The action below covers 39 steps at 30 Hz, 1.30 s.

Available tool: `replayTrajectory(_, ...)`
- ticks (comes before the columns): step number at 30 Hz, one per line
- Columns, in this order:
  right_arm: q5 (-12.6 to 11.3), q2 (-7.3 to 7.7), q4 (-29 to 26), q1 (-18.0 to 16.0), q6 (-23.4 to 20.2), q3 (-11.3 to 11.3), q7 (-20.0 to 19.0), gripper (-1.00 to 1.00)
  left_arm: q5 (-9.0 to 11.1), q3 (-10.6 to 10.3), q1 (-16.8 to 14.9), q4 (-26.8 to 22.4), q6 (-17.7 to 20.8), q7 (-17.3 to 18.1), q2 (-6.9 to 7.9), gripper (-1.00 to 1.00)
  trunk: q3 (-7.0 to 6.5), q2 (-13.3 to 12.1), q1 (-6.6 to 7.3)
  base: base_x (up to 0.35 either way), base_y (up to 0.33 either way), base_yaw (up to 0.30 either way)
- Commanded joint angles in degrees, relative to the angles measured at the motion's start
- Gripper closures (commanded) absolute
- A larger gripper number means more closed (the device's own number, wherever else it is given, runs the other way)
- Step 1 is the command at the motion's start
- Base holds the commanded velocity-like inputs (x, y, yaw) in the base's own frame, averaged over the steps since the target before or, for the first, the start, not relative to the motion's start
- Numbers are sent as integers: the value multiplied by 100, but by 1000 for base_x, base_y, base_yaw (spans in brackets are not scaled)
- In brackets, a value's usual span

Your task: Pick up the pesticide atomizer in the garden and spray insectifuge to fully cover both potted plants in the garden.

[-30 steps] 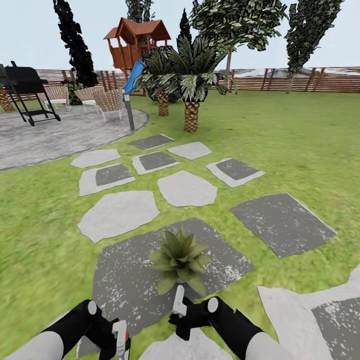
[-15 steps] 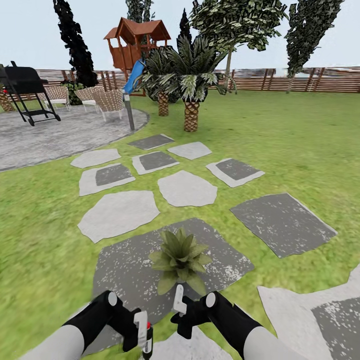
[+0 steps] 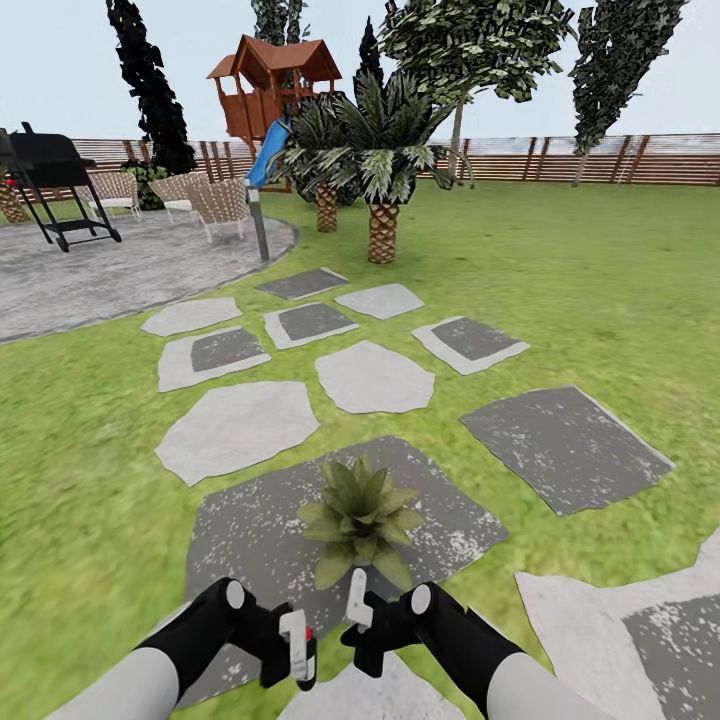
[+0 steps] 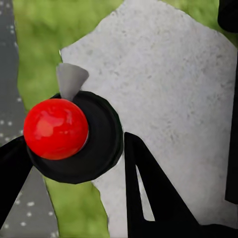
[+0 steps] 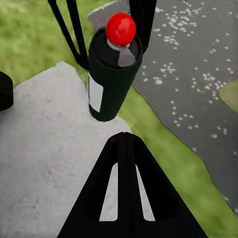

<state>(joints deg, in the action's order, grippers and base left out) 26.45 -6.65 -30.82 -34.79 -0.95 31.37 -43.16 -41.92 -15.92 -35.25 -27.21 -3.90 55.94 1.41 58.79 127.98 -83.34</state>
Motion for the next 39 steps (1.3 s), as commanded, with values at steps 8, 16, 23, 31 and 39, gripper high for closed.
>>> replayTrajectory(8,34,1,-11,-2,-10,1,-17,100,-450,-19,1,27,-2,-83,-185,100,5,2,1,0,0,0)
replayTrajectory(16,35,1,-12,-2,-10,1,-17,100,-499,-15,9,81,38,-66,-194,100,5,2,1,0,0,0)
replayTrajectory(23,36,-2,-12,-2,-9,1,-17,100,-496,-5,10,85,39,-73,-280,100,5,2,1,0,0,0)
replayTrajectory(31,36,-3,-12,-2,-4,1,-15,100,-501,-7,9,85,39,-73,-409,100,5,2,1,0,0,0)
replayTrajectory(39,36,-3,-12,-2,-7,1,-15,100,-476,1,9,85,27,-66,-427,100,5,2,1,0,0,0)
